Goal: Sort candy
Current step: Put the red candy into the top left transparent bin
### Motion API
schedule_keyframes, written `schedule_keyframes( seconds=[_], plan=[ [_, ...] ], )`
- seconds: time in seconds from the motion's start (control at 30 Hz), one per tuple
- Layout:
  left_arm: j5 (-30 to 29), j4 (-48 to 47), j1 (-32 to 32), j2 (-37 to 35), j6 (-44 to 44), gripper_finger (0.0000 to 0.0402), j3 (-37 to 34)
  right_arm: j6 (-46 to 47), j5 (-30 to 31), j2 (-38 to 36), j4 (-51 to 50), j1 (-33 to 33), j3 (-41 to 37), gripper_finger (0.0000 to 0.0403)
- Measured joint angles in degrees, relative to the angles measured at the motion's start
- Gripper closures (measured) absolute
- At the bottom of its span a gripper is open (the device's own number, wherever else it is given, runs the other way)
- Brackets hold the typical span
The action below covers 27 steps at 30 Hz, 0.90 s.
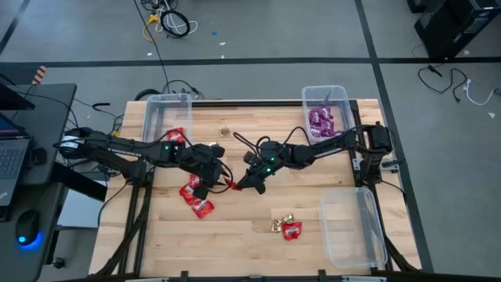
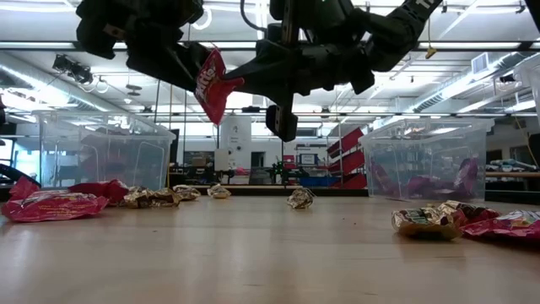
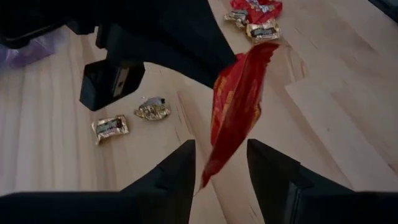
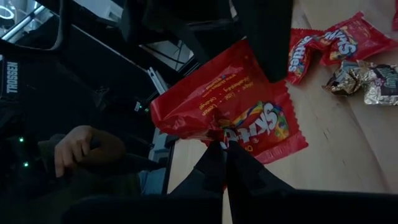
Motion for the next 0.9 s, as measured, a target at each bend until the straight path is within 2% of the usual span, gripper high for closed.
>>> schedule_keyframes(
  seconds=[0.3,0.7,0.9],
  plan=[
    [0.5,0.2,0.0,-0.1,1.1,0.0262,0.0,-0.7,0.0,0.0,0.0,-0.2,0.0,0.0403],
    [0.8,0.1,0.0,-0.1,1.1,0.0379,0.0,-0.6,0.1,0.0,0.0,-0.2,0.0,0.0396],
    [0.8,-1.4,0.1,-0.1,0.8,0.0392,0.0,-0.4,0.0,0.0,0.0,-0.2,0.0,0.0358]
  ],
)
